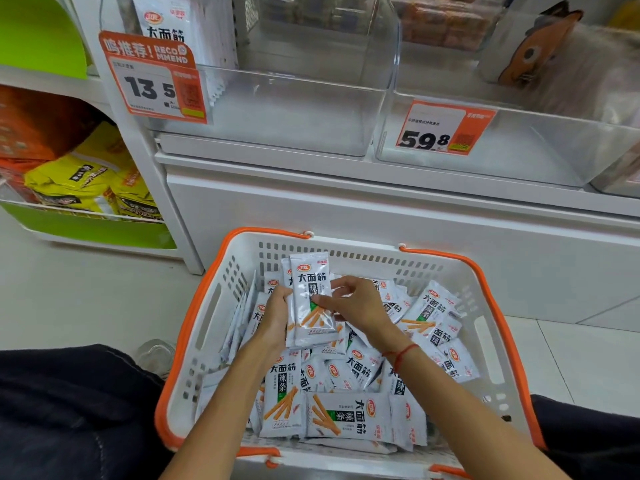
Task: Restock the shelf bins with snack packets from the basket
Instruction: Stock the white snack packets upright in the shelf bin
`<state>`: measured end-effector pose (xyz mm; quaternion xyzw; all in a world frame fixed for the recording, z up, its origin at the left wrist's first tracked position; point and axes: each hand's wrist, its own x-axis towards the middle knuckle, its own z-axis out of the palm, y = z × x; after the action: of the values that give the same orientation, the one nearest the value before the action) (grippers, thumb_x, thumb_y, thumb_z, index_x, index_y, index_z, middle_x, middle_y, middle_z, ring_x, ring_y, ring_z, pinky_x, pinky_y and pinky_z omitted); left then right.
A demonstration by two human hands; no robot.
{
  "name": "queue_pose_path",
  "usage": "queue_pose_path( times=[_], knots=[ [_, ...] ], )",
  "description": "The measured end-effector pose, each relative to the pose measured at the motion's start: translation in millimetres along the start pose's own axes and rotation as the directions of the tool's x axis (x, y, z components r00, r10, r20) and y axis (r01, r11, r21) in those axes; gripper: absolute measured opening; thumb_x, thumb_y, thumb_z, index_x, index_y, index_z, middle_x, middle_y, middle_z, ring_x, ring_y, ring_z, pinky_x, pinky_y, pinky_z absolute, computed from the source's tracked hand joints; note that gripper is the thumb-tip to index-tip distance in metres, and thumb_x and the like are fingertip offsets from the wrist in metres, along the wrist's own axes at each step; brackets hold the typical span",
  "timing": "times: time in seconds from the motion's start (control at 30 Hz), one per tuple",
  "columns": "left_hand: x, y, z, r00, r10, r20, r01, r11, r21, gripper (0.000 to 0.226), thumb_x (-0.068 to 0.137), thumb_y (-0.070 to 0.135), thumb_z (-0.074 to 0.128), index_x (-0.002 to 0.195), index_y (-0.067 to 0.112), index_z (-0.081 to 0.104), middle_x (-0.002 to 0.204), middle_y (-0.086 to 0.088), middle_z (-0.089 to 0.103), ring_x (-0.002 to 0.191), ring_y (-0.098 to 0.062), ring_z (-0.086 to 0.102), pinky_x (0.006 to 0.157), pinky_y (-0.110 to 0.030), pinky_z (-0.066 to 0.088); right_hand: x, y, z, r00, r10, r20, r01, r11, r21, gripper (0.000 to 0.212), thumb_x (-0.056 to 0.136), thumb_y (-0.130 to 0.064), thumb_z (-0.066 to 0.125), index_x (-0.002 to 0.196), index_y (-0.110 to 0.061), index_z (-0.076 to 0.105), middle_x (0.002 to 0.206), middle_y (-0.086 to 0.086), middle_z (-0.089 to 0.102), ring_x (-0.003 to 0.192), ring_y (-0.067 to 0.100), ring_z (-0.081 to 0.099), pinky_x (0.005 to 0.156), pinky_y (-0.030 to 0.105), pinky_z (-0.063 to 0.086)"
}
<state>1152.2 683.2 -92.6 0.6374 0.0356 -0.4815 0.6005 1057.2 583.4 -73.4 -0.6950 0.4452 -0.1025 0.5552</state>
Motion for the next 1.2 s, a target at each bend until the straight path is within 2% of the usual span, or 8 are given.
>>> queue_pose_path(
  times=[0.23,0.37,0.5,0.7,0.83,1.0,1.07,1.2],
  knots=[
    [-6,6,4,0.996,0.062,0.069,-0.062,0.998,-0.010,0.016,0.085,0.026,0.048,0.079,0.015,0.059,0.081,-0.008,0.062,0.077,-0.022,0.056,0.075,-0.033,0.041,-8,-12,4,1.000,-0.027,-0.005,0.027,0.999,-0.019,0.046,0.071,-0.034,0.081,0.104,-0.015,0.054,0.096,0.001,0.056,0.085,0.015,0.056,0.068,0.024,0.047],
    [-15,14,6,0.981,0.133,0.140,-0.117,0.986,-0.117,0.028,0.090,0.022,0.041,0.083,0.013,0.066,0.070,-0.007,0.069,0.065,-0.021,0.062,0.070,-0.034,0.047,-9,-31,-11,0.959,0.090,0.270,-0.094,0.996,0.000,0.065,0.082,-0.042,0.070,0.133,-0.016,0.041,0.126,0.001,0.054,0.110,0.016,0.055,0.090,0.027,0.045],
    [-35,39,12,0.942,0.260,0.212,-0.222,0.957,-0.188,0.034,0.092,0.015,0.032,0.101,0.013,0.065,0.079,-0.007,0.073,0.071,-0.022,0.066,0.073,-0.036,0.052,-15,-56,-21,0.929,-0.081,0.362,0.085,0.996,0.007,0.036,0.093,-0.037,0.057,0.127,-0.026,0.056,0.120,-0.005,0.064,0.105,0.008,0.062,0.076,0.016,0.046],
    [-62,88,5,0.863,0.418,0.285,-0.407,0.908,-0.099,0.035,0.092,0.012,0.032,0.115,0.011,0.060,0.102,-0.008,0.072,0.097,-0.027,0.067,0.084,-0.038,0.051,-21,-102,-33,0.903,-0.379,0.204,0.392,0.920,-0.027,0.044,0.084,-0.034,0.069,0.123,-0.021,0.054,0.114,-0.002,0.064,0.098,0.012,0.063,0.073,0.014,0.051],
    [-74,138,-11,0.791,0.514,0.331,-0.573,0.812,0.107,0.042,0.072,0.014,0.056,0.113,0.017,0.057,0.118,0.003,0.063,0.117,-0.021,0.055,0.079,-0.019,0.048,-29,-142,-38,0.768,-0.622,0.152,0.640,0.754,-0.150,0.044,0.083,-0.035,0.070,0.122,-0.034,0.050,0.116,-0.011,0.059,0.104,0.004,0.055,0.079,0.006,0.042],
    [-107,210,-31,0.644,0.604,0.470,-0.758,0.590,0.279,0.042,0.087,-0.004,0.058,0.116,0.024,0.046,0.105,0.017,0.056,0.090,0.014,0.056,0.074,-0.001,0.042,-31,-198,-38,0.487,-0.870,0.075,0.849,0.451,-0.276,0.051,0.083,-0.050,0.063,0.129,-0.040,0.043,0.118,-0.014,0.054,0.108,-0.001,0.050,0.087,0.013,0.040],
    [-114,242,-40,0.552,0.685,0.475,-0.833,0.476,0.282,0.042,0.082,-0.003,0.065,0.110,0.026,0.053,0.108,0.015,0.060,0.102,0.002,0.060,0.082,-0.007,0.044,-28,-224,-34,0.370,-0.929,0.024,0.895,0.349,-0.278,0.050,0.085,-0.046,0.064,0.129,-0.033,0.045,0.118,-0.014,0.054,0.109,0.003,0.051,0.088,0.015,0.041],
    [-123,297,-55,0.314,0.820,0.480,-0.923,0.145,0.355,0.048,0.071,0.000,0.076,0.117,0.002,0.060,0.112,-0.004,0.067,0.105,-0.012,0.064,0.091,-0.025,0.050,-11,-273,-19,0.169,-0.979,-0.117,0.895,0.202,-0.399,0.048,0.080,-0.031,0.074,0.122,-0.018,0.054,0.112,-0.005,0.060,0.104,0.012,0.052,0.088,0.024,0.042]
  ],
)
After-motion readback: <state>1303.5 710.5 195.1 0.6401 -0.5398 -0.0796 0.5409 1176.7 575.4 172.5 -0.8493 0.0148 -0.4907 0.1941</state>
